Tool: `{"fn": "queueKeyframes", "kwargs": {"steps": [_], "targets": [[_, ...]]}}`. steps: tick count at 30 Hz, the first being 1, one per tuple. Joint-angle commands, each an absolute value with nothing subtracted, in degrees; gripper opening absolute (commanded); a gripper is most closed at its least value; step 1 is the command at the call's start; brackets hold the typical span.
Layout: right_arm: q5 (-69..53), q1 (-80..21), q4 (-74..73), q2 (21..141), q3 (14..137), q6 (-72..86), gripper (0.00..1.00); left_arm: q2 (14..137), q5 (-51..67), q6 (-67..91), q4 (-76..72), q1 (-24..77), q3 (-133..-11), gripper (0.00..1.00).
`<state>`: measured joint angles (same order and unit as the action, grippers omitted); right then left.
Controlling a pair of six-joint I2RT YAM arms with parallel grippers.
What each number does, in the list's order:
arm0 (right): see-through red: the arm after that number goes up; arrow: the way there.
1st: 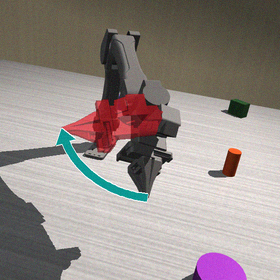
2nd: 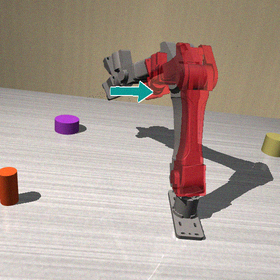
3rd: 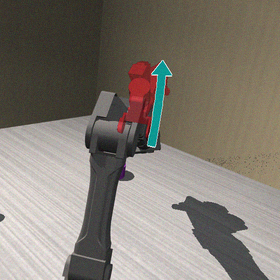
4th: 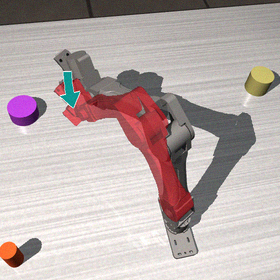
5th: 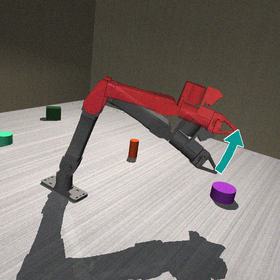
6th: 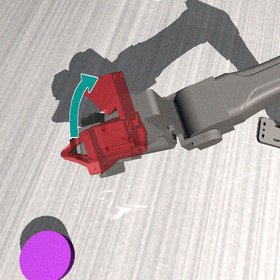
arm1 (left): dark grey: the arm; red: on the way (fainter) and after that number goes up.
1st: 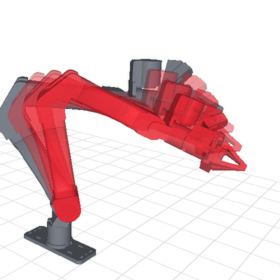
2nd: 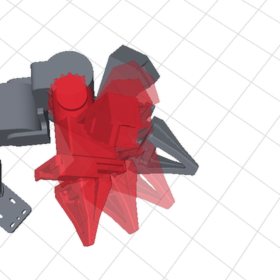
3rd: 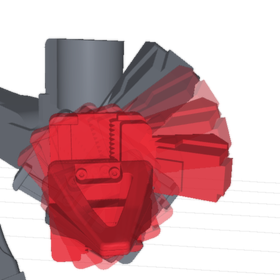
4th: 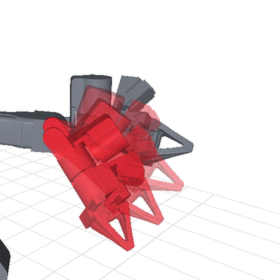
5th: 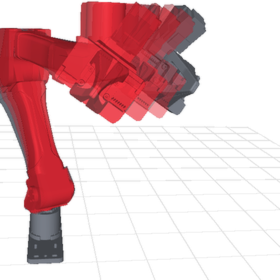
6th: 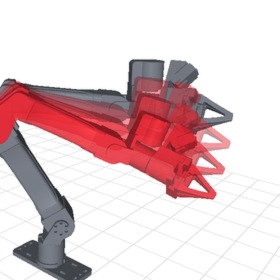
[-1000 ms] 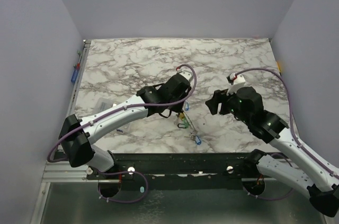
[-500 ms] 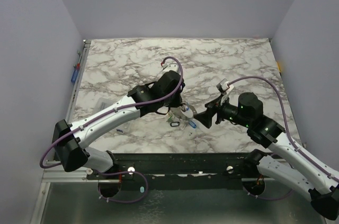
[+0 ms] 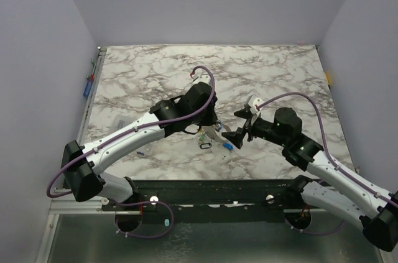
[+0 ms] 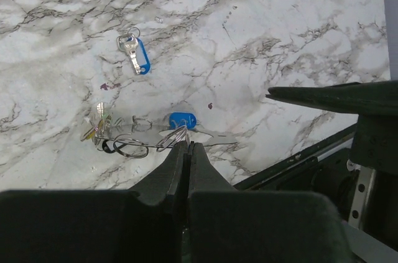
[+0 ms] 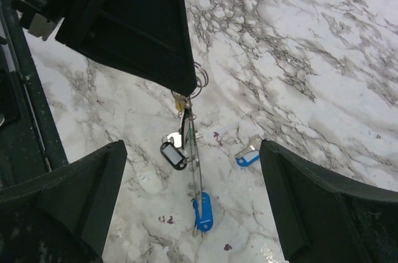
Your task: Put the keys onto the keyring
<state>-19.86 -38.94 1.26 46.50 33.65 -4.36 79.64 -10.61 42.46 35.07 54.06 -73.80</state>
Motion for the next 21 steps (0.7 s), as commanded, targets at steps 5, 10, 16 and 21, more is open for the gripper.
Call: {"fn": "queueKeyframes", "kwargs": {"steps": [5,10,16,21], "targets": [[-20.92,-39.11,16.21,53.96,33.25,-3.50,1.00,76.15,-6.78,46.35,28.72,53.94,-71.87,0.00],[-17.98,-39.11,25.17,57.02,29.58,-0.47,1.00,75.25,-4.87,48.51,25.85,53.88,-70.24,0.00],[-21.95,-39.11,28.51,61.07,28.85,-1.05,0.93,74.64,-3.12,48.90,24.47,53.89,-69.80,0.00],[-20.02,-39.11,36.81,62.76,26.49,1.57,0.64,73.57,-2.03,50.06,23.88,53.90,-69.29,0.00]]}}
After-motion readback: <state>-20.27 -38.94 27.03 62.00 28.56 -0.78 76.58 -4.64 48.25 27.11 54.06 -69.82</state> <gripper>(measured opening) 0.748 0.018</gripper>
